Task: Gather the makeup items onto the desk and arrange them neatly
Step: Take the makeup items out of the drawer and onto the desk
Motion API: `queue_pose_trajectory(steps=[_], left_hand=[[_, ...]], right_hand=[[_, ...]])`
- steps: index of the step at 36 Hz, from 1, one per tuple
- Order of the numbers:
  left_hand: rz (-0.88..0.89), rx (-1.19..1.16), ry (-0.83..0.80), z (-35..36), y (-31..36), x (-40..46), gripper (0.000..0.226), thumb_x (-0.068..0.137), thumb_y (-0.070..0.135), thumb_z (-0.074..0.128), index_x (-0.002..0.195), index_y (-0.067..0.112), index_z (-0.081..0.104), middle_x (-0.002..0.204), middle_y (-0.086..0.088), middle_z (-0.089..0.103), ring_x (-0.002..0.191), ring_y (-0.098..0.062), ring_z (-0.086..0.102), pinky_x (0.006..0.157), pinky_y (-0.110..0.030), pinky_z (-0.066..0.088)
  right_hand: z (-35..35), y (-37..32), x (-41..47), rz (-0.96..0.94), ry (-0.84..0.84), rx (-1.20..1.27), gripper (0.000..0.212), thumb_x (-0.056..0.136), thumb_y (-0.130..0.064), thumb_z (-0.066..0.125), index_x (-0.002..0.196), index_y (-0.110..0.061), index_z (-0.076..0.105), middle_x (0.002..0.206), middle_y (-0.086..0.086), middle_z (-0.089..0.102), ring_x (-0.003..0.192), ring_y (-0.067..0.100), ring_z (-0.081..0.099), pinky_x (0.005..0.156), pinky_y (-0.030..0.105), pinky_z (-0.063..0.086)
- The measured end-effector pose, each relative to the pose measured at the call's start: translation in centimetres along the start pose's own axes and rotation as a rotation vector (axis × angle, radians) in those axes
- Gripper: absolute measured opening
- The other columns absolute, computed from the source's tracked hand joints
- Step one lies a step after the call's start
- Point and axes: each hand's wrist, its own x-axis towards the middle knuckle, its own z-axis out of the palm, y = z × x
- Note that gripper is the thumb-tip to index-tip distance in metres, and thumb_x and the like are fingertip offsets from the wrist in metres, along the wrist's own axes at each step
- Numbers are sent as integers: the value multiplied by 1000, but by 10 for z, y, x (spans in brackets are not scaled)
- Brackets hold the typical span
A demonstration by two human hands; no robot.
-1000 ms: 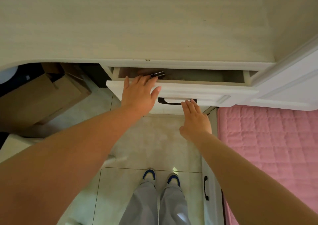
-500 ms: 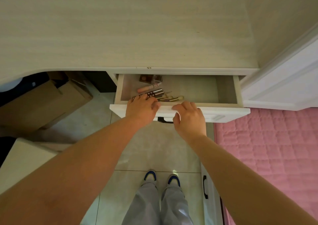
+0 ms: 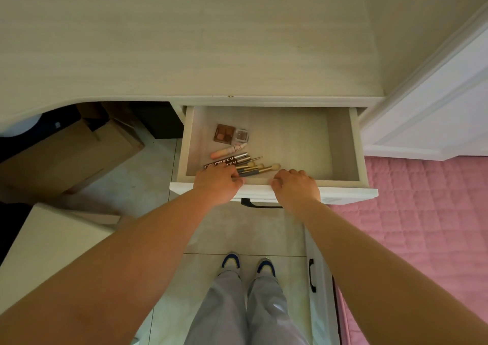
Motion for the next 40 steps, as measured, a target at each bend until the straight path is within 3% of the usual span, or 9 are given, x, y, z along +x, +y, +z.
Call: queue_pose_trajectory(steps=[16, 26, 33, 40], left_hand=[[54, 64, -40, 12, -2, -22, 30, 97, 41, 35, 100, 23, 59, 97, 1, 62, 81, -15, 53, 71, -30, 45], [45, 92, -61, 20, -7, -38, 39, 99, 39, 27, 110, 22, 61, 104, -4, 64, 92, -20, 57, 76, -31, 45], [43, 105, -136, 26, -11, -43, 35, 99, 38, 31, 112, 24, 61, 106, -3, 64, 90, -18, 55, 72, -27, 41], [48, 139, -203, 24, -7, -46, 33, 99, 39, 33, 104, 23, 61, 88, 1, 56, 82, -17, 51, 72, -29, 41]], right_hand=[[4, 6, -18, -146, -227, -91, 38, 98, -22, 30, 133, -17, 43, 131, 5, 49, 112, 28, 49, 84, 36, 39], [7, 4, -27, -75, -285, -32, 45, 94, -53, 32, 121, -25, 54, 117, 3, 58, 105, 22, 53, 81, 32, 40], [17, 1, -35, -51, -308, -33, 47, 94, -51, 32, 117, -20, 57, 113, 4, 59, 95, 21, 53, 74, 31, 41], [25, -4, -35, -26, -283, -33, 43, 91, -48, 38, 110, -16, 60, 99, 3, 58, 87, 20, 55, 69, 29, 44]])
